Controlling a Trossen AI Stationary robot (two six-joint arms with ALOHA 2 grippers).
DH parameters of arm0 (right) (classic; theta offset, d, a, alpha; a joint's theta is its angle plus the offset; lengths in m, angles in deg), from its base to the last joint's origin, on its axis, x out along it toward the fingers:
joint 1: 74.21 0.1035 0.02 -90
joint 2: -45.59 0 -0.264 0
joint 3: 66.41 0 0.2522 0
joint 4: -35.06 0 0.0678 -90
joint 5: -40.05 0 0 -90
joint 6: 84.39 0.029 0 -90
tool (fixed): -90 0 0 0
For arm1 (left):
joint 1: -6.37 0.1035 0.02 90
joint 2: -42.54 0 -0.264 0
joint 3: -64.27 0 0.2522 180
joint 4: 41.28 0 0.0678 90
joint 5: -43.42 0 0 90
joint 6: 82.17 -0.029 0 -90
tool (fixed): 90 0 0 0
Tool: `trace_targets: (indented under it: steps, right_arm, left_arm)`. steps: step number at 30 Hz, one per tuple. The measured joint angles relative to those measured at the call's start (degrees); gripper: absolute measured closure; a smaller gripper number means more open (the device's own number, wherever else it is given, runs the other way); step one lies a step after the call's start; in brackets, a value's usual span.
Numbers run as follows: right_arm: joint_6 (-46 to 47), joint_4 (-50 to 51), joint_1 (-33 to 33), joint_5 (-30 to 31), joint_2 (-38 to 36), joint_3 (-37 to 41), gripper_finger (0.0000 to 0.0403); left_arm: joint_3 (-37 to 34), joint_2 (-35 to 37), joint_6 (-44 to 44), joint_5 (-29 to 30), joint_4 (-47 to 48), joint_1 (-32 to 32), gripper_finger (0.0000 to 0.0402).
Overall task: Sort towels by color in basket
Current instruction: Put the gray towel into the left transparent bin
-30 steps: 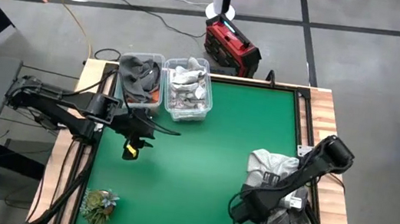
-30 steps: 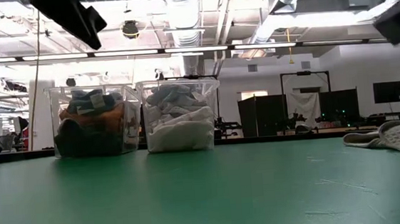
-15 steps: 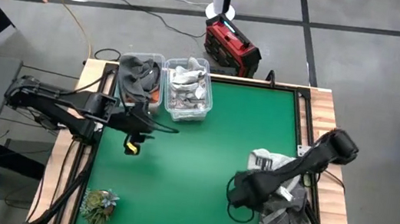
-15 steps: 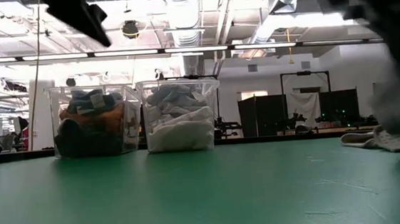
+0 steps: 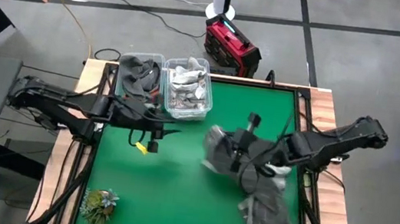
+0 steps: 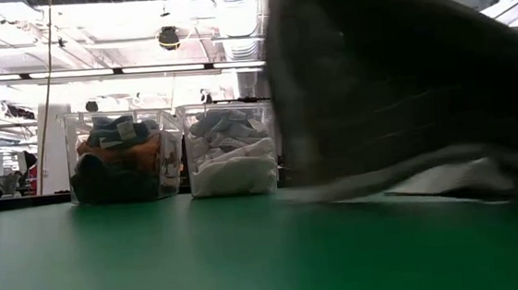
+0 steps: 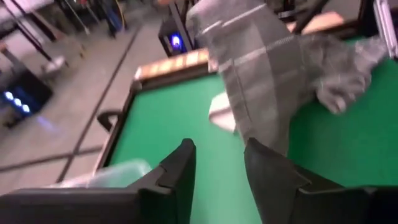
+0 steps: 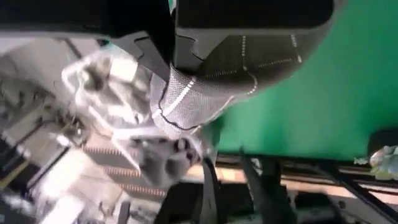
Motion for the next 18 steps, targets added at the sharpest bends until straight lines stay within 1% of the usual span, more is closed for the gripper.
trace_targets:
  steps: [3,5,8,11,13,17,18]
  right_arm:
    - [-5.89,-4.53,-2.62,-2.73,1.2,0.0,0.0384]
    - [-7.31,-5.35,-4.42,-4.16,2.24,0.0,0.0383]
    - [-9.36,-6.01,-6.26,-4.37,4.01,0.02,0.0383]
    - [-12.45,-8.88,-7.69,-6.54,5.87,0.02,0.0383]
    - [-14.58,-12.1,-8.02,-7.41,6.78,0.02,0.0383]
    - [-19.65,-17.31,-7.78,-7.49,7.21,-1.07,0.0383]
    - [-20.7,-18.11,-7.53,-7.5,7.21,-1.62,0.0383]
  left_arm:
    - [0.0,-1.76,-1.73,0.0,-4.71,0.52,0.0237]
    - [0.0,-2.46,-1.64,0.05,-8.09,1.34,0.0209]
    - [0.0,-2.76,-0.58,0.06,-11.26,2.7,0.0167]
    - [0.02,-3.42,1.16,0.03,-14.22,4.23,0.0135]
    - [0.02,-3.95,2.46,-0.6,-15.66,5.23,0.0122]
    - [0.04,-5.43,6.32,-6.23,-16.99,7.08,0.0116]
    - [0.02,-6.07,6.85,-6.73,-17.94,7.3,0.0116]
